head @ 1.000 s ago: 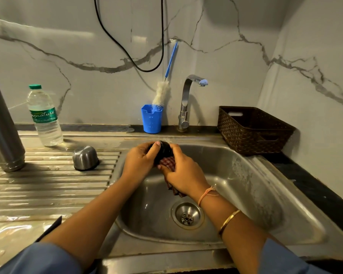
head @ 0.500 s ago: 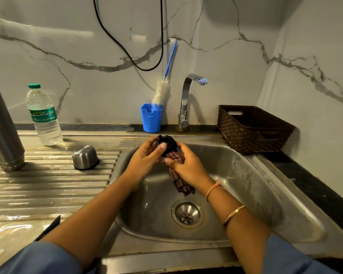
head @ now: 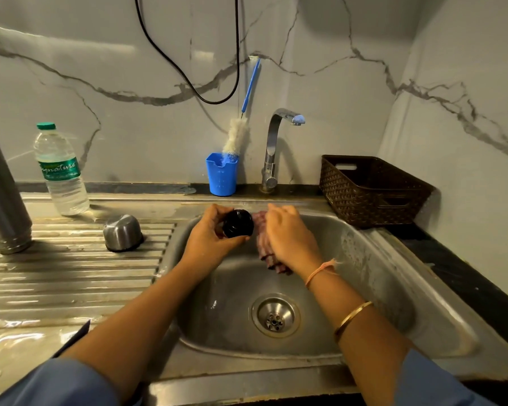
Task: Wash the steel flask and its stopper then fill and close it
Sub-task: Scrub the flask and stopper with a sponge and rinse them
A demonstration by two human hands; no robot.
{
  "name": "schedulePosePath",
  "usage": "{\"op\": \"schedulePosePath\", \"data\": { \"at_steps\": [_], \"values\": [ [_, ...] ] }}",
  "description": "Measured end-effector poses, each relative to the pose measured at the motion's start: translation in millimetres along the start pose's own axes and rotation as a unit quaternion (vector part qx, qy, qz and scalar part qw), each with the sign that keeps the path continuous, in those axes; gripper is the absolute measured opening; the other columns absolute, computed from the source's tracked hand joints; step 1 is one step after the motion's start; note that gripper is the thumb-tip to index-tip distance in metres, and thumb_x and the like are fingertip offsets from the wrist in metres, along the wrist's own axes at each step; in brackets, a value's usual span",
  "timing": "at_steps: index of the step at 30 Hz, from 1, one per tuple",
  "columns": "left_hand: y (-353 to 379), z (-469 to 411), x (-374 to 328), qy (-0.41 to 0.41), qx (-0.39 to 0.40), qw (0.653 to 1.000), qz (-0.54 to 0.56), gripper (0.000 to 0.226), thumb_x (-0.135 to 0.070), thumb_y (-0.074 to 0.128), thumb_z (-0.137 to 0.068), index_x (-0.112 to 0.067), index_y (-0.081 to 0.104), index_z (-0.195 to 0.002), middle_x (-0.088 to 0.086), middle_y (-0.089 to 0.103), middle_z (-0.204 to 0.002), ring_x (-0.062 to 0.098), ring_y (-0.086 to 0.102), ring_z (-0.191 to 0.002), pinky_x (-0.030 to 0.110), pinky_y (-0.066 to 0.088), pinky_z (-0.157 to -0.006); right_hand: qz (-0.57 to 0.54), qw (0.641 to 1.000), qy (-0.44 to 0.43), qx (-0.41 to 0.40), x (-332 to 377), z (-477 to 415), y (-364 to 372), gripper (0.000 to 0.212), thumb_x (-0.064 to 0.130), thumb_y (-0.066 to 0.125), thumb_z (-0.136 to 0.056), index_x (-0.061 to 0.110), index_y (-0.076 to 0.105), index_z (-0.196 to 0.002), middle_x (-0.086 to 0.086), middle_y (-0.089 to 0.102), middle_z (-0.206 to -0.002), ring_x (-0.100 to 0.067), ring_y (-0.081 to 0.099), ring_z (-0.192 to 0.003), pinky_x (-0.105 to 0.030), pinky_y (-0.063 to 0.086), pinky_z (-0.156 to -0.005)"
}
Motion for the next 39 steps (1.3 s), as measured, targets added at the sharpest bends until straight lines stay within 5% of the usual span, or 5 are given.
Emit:
{"op": "schedulePosePath", "data": {
  "at_steps": [6,14,24,30,39],
  "values": [
    [4.5,13.2,-20.1,0.119,0.019,0.988,-0.095,0.045,-0.011,0.078,-0.073,-0.020,0.052,-0.109,-0.020,0.058,-0.103,-0.015,0.056,-0.095,0.005,0.046,-0.077,0.151,0.981,-0.049,-0.115,6.6,1.2,3.0,0.041,0.032,0.023,-0.102,0.010,0.052,-0.121,-0.009,0.041,-0.127,-0.024,0.060,-0.088,-0.028,0.038,-0.066],
    [10.1,10.0,-16.2,0.084,-0.035,0.994,-0.067,0.049,-0.008,0.077,-0.074,-0.024,0.047,-0.109,-0.009,0.061,-0.109,0.004,0.060,-0.102,0.020,0.052,-0.087,0.160,0.977,-0.072,-0.119,13.0,4.7,13.3,0.039,0.034,0.022,-0.101,0.010,0.052,-0.109,-0.011,0.045,-0.120,-0.023,0.058,-0.081,-0.032,0.043,-0.064],
    [19.7,22.3,-30.6,0.214,0.034,0.956,-0.199,0.049,-0.015,0.075,-0.077,-0.015,0.053,-0.120,-0.009,0.058,-0.121,0.001,0.052,-0.110,0.009,0.041,-0.090,-0.070,0.982,0.126,-0.119,-6.8,-16.0,-7.7,0.037,0.023,0.025,-0.099,0.010,0.056,-0.086,-0.014,0.056,-0.093,-0.023,0.047,-0.081,-0.028,0.030,-0.068],
    [24.3,17.6,-23.8,0.072,-0.054,0.992,-0.093,0.045,-0.006,0.077,-0.073,-0.024,0.047,-0.100,-0.015,0.060,-0.094,0.002,0.060,-0.090,0.013,0.050,-0.073,0.033,0.992,0.023,-0.121,8.5,3.5,13.1,0.041,0.031,0.022,-0.101,0.007,0.056,-0.106,-0.013,0.056,-0.113,-0.030,0.058,-0.098,-0.030,0.036,-0.072],
    [22.9,9.8,-17.4,-0.003,-0.039,0.994,0.107,0.060,0.009,0.070,-0.073,-0.029,0.051,-0.115,0.003,0.057,-0.122,0.016,0.056,-0.114,0.041,0.051,-0.095,0.221,0.963,-0.092,-0.120,15.9,10.9,8.4,0.046,0.035,0.022,-0.100,0.008,0.039,-0.134,-0.013,0.051,-0.124,-0.029,0.060,-0.099,-0.032,0.038,-0.066]
  ]
}}
Point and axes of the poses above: each hand's wrist, its own z-axis away from the middle knuckle, its own y-axis out of the palm, x = y × z, the point moved 1 cm from there along -z, towards the middle knuckle
